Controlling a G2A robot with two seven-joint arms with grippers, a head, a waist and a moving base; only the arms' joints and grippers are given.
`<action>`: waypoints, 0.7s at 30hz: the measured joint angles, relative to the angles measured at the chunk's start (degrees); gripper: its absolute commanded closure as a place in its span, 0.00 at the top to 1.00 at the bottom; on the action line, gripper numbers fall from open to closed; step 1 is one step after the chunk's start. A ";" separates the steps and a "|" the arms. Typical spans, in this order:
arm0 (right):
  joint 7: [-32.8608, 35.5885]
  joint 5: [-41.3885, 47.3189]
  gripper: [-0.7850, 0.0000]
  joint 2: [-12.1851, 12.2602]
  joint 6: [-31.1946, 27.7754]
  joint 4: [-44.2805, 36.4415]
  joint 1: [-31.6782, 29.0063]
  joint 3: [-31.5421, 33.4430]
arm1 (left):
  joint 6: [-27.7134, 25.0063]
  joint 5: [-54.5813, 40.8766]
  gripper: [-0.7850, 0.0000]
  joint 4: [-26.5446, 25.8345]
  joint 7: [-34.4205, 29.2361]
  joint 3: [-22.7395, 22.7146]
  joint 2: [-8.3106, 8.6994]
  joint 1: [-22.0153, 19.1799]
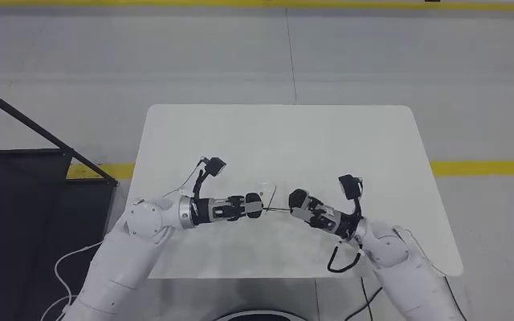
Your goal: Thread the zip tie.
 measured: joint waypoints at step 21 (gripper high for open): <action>21.06 21.58 0.41 2.15 6.14 3.50 4.37 -2.43 | -0.76 -0.41 0.00 1.52 1.42 1.74 0.15 -1.46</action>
